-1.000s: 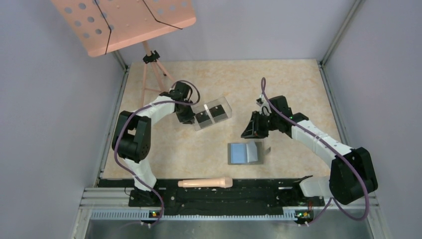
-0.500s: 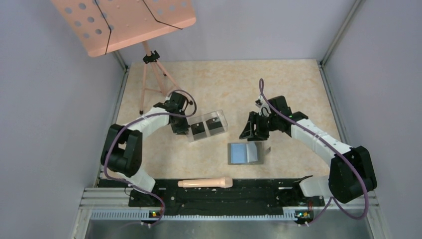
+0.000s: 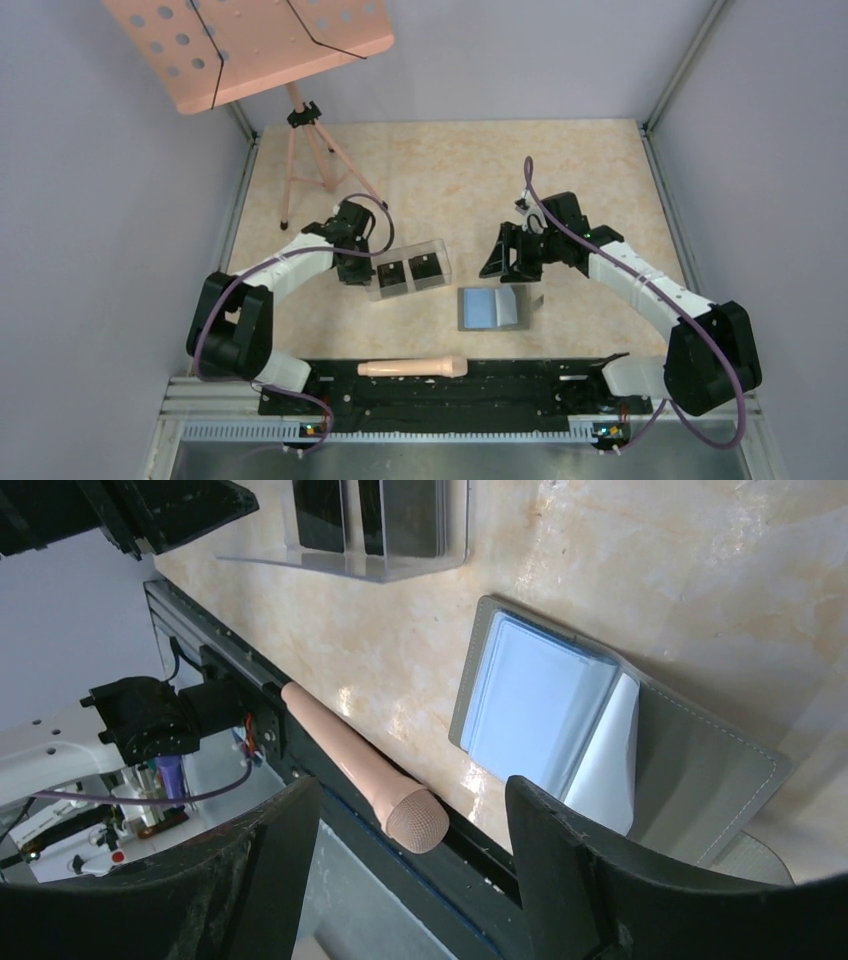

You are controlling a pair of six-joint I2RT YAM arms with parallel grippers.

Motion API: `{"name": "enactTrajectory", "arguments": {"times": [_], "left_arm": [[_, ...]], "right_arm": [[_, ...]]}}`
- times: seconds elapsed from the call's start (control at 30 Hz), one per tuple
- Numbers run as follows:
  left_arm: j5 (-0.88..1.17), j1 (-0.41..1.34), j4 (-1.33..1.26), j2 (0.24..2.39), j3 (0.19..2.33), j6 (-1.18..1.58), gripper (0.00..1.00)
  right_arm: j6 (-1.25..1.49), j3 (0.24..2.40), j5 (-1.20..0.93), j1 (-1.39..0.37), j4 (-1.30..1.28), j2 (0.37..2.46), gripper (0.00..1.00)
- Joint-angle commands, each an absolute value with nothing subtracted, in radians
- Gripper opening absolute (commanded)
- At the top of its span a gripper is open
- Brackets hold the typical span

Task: Put the credit cards into the card holder
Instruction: Move the storage box to the center of the board.

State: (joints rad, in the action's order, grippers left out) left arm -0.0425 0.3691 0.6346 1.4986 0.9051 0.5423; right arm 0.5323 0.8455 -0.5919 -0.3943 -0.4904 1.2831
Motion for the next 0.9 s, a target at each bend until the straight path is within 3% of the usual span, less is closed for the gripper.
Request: {"name": "enactTrajectory", "arguments": {"times": [0.0,0.27,0.57,0.87], "left_arm": [[-0.029,0.391,0.623,1.419,0.824,0.509,0.15],[-0.022,0.449,0.635,1.312,0.77,0.481,0.18],[-0.093,0.451,0.705,1.242,0.825,0.464,0.53],[-0.016,0.449,0.67,1.066,0.836,0.573,0.63]], "right_arm": [[0.531,0.846,-0.591,-0.388,-0.476,1.249,0.69],[0.554,0.82,-0.615,-0.396,-0.435,1.251,0.7],[0.556,0.84,-0.614,-0.42,-0.427,1.276,0.72],[0.609,0.86,-0.629,-0.48,-0.353,1.372,0.72]]}}
